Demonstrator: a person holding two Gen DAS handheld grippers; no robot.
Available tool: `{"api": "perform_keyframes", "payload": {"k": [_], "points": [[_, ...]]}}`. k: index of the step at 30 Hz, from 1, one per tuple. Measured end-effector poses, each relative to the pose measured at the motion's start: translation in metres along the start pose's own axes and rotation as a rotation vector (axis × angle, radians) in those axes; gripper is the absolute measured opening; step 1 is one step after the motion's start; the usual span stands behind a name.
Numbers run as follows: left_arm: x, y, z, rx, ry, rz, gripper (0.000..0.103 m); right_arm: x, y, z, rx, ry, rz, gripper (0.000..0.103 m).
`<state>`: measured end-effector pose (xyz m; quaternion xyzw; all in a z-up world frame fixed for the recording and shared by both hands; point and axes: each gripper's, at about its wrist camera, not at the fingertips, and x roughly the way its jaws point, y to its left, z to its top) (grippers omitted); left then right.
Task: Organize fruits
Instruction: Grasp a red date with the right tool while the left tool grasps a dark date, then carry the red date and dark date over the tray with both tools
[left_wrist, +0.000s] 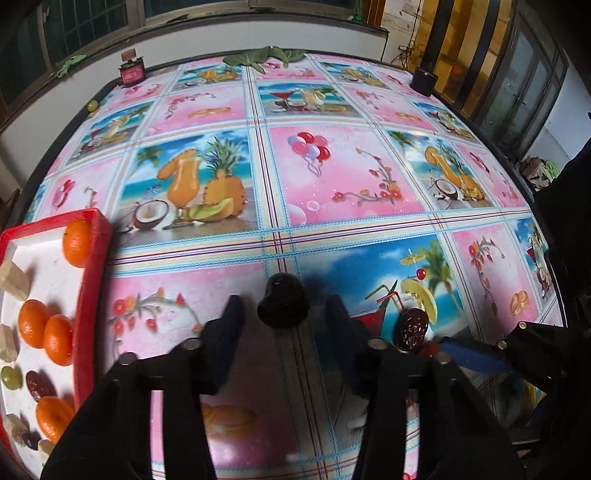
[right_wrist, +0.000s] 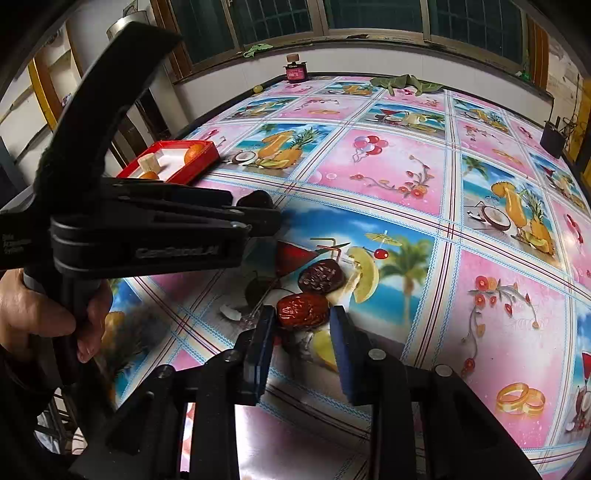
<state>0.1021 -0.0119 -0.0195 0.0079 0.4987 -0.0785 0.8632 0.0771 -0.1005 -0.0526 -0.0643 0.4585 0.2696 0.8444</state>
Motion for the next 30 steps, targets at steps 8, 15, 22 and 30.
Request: {"api": "perform_keyframes", "payload": {"k": [8,15,22,30], "points": [[-0.008,0.010,-0.009,-0.034,-0.019,-0.011,0.024,-0.004,0.000,-0.001,0.018,-0.009,0.013,0.030],[-0.043,0.030,-0.028,-0.089,-0.069,-0.035,0.025,-0.011,0.014,0.000,0.000,-0.022,0.043,0.030],[-0.085,0.064,-0.053,-0.200,-0.143,-0.023,0.025,-0.021,0.043,0.004,-0.047,-0.048,0.101,0.030],[-0.120,0.101,-0.087,-0.300,-0.194,0.015,0.025,-0.014,0.098,0.016,-0.177,-0.027,0.195,0.030]]}}
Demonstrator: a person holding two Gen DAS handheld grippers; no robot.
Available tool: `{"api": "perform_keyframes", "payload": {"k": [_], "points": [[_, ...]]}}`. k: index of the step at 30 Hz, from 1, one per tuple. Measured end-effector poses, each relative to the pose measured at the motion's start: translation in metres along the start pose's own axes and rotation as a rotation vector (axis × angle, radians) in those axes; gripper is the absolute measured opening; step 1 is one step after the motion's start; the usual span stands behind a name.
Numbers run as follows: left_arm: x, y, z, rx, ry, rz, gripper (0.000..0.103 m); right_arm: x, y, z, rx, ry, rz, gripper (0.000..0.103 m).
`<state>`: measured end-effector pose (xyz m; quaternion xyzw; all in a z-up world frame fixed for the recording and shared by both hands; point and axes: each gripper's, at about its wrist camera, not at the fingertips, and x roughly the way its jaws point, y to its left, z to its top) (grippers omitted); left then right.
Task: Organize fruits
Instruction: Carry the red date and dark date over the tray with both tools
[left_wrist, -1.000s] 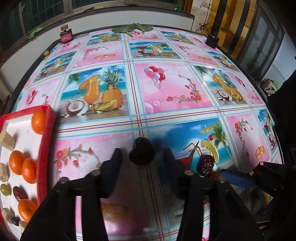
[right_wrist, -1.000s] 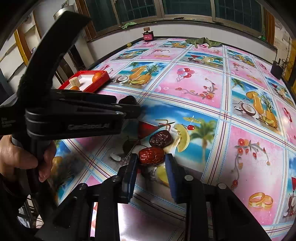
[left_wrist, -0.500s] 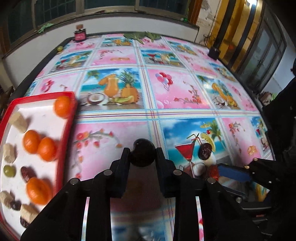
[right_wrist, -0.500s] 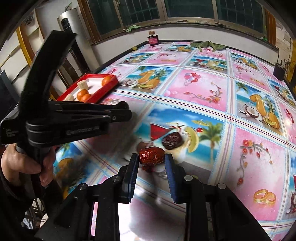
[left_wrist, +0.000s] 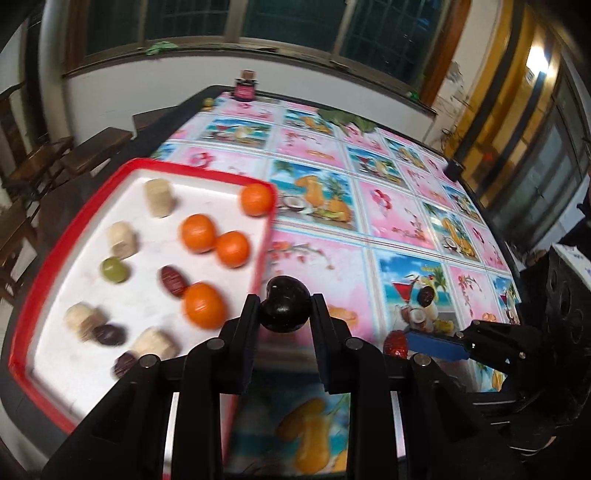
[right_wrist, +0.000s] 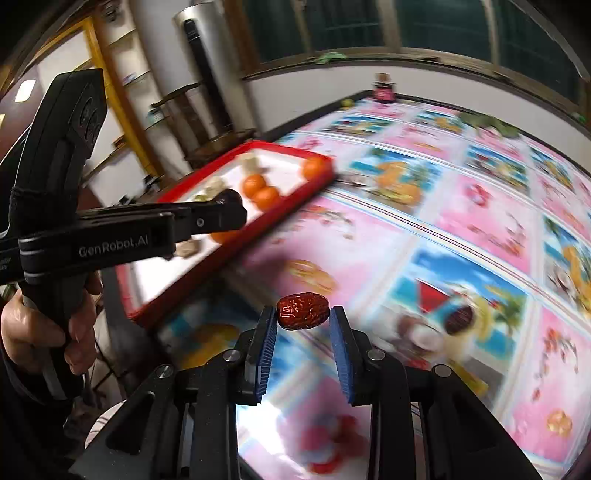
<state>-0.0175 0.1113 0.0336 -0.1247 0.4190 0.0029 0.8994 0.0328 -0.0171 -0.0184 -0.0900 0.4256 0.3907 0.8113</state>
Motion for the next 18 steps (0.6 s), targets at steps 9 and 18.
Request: {"api": "perform_keyframes", "payload": {"k": [9,18], "points": [[-0.035,0.052,-0.019,-0.092,-0.045,0.074,0.025,0.019,0.045,0.020,-0.089,0.011,0.065,0.030],[-0.055,0.097,-0.028,-0.143,-0.065,0.108,0.025,0.032,0.073,0.033,-0.122,0.022,0.094,0.030]]}}
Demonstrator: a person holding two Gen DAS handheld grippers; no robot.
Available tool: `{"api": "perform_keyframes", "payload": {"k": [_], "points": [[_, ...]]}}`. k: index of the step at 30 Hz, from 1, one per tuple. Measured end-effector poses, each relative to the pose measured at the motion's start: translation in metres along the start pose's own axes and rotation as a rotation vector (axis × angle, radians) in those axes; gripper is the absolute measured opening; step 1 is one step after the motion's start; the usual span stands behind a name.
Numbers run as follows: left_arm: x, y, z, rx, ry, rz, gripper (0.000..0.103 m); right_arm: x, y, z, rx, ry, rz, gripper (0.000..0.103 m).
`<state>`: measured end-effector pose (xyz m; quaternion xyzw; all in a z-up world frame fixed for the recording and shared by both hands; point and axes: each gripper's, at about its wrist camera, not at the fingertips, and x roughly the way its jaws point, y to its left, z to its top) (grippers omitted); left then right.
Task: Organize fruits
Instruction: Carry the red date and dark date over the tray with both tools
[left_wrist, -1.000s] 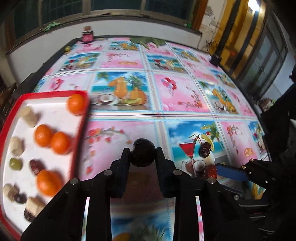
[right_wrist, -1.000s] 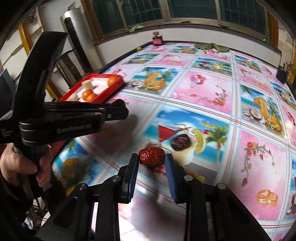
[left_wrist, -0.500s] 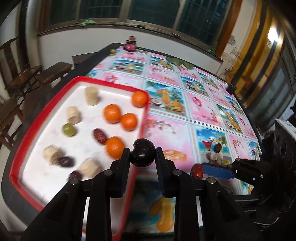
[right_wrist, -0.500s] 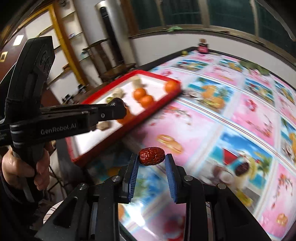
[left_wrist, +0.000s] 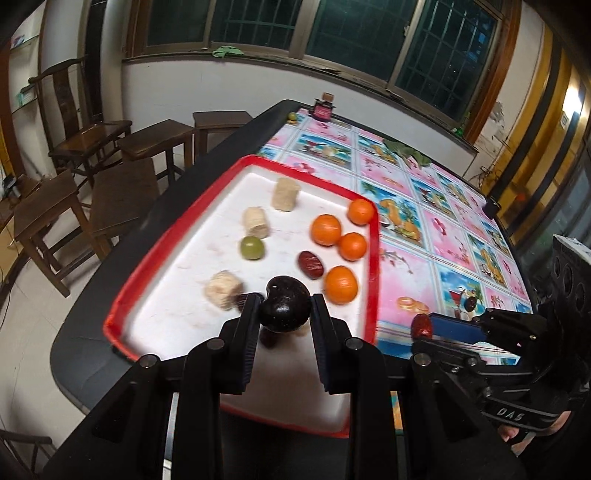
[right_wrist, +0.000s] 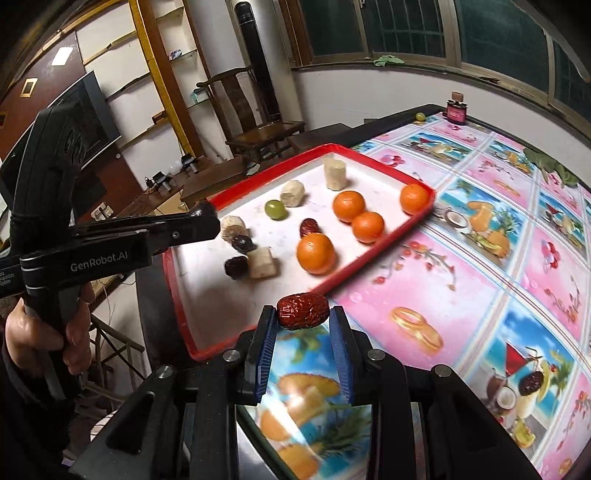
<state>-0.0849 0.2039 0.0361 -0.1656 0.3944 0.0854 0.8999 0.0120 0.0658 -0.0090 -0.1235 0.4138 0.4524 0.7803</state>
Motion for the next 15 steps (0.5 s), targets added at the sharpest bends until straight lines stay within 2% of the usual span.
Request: {"api": "perform_keyframes", "payload": {"k": [8,15], "points": [[0.008,0.033,-0.005,-0.055,0.036,0.017,0.025,0.009,0.017,0.009,-0.016,0.023,0.044,0.030],[0.025,0.046,0.018,-0.044,0.036,0.045,0.025,0.026,0.036,0.018,-0.054,0.054,0.088,0.030]]}}
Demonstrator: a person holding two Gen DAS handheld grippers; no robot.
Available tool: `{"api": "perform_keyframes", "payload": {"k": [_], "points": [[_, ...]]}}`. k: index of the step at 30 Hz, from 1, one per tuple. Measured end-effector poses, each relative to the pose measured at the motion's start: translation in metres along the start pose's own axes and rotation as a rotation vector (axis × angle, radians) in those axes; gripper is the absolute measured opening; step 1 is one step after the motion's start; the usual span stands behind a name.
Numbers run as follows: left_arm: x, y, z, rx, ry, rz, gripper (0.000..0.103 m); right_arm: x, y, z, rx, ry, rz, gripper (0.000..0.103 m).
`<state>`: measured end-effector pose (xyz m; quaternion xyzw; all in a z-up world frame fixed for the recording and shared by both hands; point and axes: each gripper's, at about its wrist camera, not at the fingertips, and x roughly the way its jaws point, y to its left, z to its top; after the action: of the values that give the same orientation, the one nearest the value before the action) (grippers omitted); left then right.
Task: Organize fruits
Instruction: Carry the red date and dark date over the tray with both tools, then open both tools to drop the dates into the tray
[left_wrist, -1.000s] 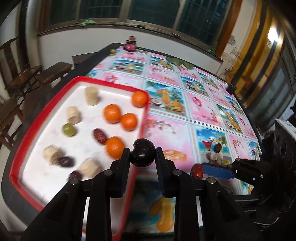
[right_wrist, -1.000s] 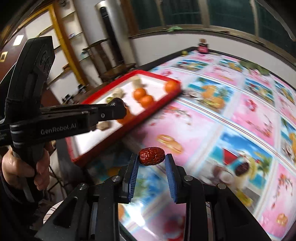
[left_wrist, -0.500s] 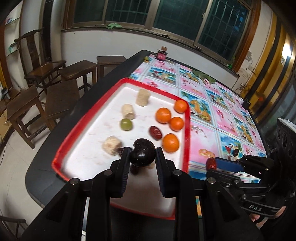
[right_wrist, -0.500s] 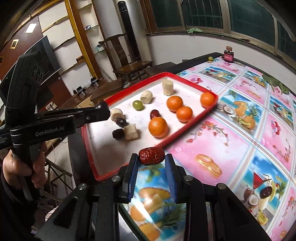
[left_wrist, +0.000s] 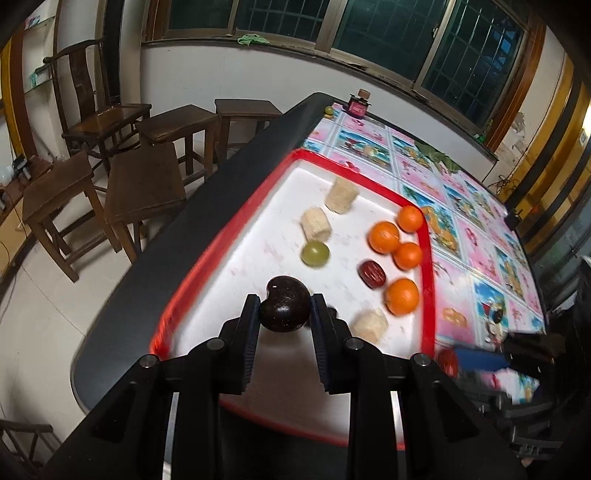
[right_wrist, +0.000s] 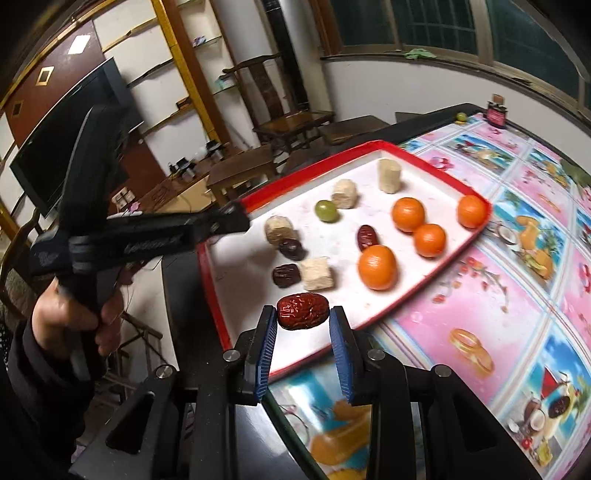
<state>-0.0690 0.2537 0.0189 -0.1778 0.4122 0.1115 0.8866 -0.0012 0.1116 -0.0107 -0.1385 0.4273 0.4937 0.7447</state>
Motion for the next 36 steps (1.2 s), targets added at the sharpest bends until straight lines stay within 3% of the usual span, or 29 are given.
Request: {"api": "perform_keyframes", "payload": {"k": [12,36], "points": [[0.049,-0.002,0.027,0.040,0.041,0.036,0.025,0.027,0.014,0.005,-0.024,0.047,0.009,0.030],[0.070,-0.004,0.027,0.065,0.078,0.062,0.025,0.057,0.018,0.001,-0.067,0.104,-0.044,0.030]]}}
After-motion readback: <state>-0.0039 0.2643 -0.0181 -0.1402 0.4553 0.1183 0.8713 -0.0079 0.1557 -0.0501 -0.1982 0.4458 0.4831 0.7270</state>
